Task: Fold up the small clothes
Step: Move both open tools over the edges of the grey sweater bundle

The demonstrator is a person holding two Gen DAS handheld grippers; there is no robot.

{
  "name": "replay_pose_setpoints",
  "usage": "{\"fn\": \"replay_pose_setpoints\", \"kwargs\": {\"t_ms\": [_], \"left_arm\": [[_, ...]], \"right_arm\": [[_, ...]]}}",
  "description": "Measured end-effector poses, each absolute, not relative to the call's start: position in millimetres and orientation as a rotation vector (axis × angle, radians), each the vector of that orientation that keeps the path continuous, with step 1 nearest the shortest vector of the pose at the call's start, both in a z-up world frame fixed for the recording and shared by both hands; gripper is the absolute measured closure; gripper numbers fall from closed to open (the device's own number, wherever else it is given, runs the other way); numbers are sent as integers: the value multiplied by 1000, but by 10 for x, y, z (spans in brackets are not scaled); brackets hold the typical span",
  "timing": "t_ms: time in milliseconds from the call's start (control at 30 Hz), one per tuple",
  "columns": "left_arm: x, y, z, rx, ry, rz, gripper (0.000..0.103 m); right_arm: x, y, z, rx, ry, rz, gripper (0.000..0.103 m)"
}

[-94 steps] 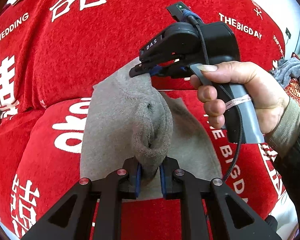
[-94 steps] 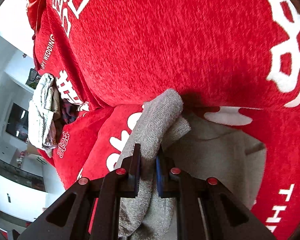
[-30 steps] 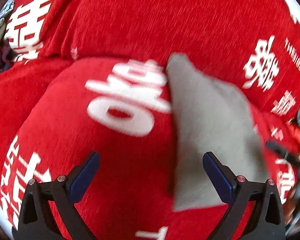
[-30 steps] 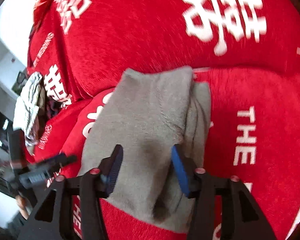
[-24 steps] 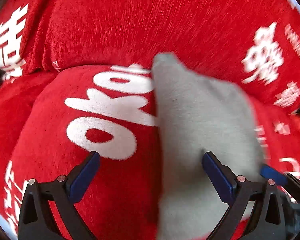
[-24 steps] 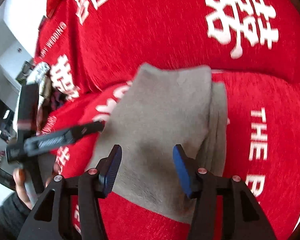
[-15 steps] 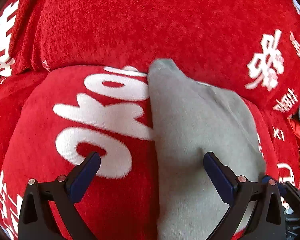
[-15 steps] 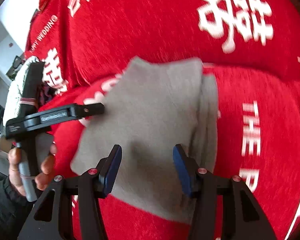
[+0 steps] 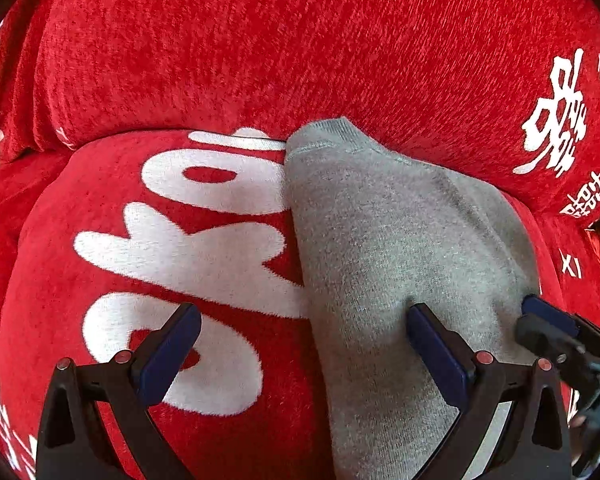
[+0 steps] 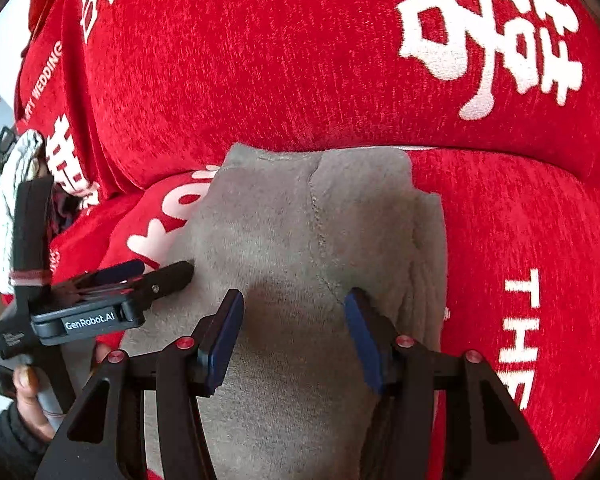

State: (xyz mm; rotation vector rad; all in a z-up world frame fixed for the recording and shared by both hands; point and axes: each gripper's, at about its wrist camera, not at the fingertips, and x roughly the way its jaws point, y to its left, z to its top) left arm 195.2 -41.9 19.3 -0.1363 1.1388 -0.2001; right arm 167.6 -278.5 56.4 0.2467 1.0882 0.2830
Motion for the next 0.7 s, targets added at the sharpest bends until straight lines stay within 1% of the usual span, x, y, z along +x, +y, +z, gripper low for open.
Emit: {"fn": "replay_pose_setpoints", "kwargs": {"t_ms": [67,167,200,300,500,700], "left_arm": [[1876,-369,275,-117,1114,-195,0],[1737,-319,398,-52,1075,-193,0],[1693,-311,430,-44,1066,-205,0],[1579,-254,513,-29,1043,-217,0],[1554,-199,505,-86,1071,-248,0],[1582,-438,462,-103,1109,-300,0]], "right_arm": [[1576,-2866,646,257,1069,255,44],[1387,-3080,747,278,1035,223,35],[1295,-3198,780,297,1020,205,34],[1143,-3475,834,336,1005,170,34],[948,-3949,836,431,989,104,34],[1092,-3874,664,490,1013,139,34]]}}
